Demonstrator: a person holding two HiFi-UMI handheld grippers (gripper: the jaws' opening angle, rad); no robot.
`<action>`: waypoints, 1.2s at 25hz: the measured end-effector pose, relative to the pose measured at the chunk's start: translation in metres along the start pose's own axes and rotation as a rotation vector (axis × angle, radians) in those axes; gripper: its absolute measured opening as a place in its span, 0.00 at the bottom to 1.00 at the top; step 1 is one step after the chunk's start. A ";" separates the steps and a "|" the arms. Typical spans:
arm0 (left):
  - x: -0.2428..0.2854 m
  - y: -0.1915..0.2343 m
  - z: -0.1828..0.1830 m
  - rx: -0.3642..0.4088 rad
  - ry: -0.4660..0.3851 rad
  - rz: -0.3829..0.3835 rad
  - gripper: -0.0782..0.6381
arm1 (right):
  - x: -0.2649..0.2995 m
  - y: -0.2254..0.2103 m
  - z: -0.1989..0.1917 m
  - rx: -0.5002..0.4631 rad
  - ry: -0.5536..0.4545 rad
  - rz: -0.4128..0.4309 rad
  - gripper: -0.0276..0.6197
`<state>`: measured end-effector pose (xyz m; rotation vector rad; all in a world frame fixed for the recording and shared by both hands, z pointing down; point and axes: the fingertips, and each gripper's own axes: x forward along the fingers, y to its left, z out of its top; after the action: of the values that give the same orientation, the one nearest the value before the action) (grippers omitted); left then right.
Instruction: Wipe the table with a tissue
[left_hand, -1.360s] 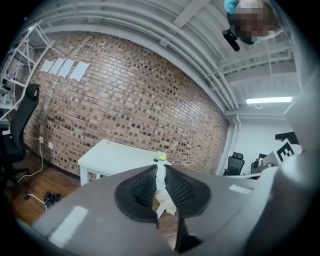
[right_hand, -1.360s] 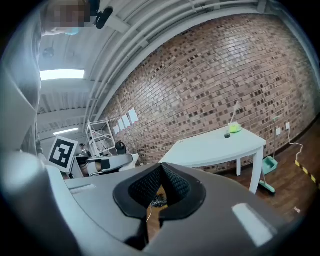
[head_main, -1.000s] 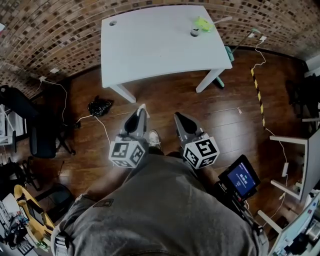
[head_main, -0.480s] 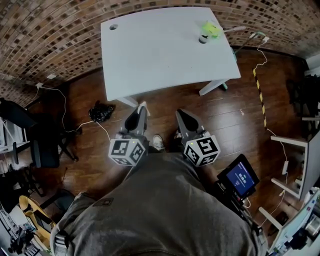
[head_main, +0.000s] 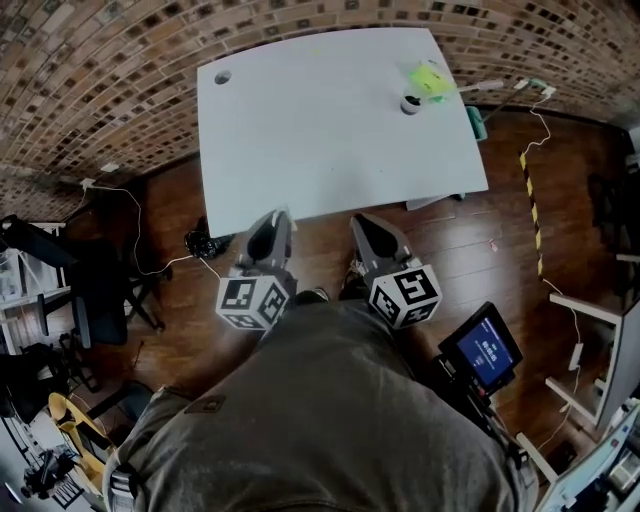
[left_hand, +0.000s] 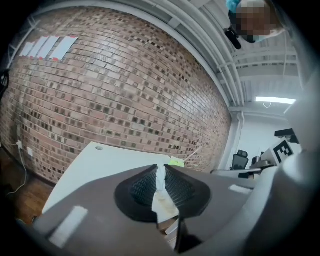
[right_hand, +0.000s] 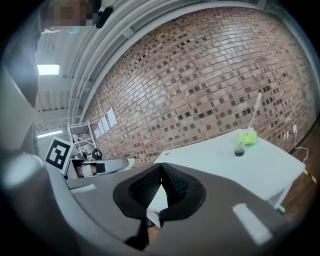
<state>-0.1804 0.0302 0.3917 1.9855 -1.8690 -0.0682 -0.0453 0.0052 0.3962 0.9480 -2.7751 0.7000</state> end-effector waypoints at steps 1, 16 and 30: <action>0.010 -0.001 0.003 0.003 -0.001 0.009 0.16 | 0.004 -0.009 0.007 0.000 -0.002 0.003 0.06; 0.095 0.005 0.005 -0.019 0.074 0.035 0.16 | 0.045 -0.086 0.038 0.018 0.058 -0.033 0.06; 0.148 0.051 -0.079 0.010 0.362 -0.001 0.16 | 0.083 -0.106 -0.005 0.060 0.180 -0.124 0.06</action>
<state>-0.1892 -0.0930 0.5160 1.8573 -1.6364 0.2824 -0.0471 -0.1111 0.4629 1.0043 -2.5297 0.8097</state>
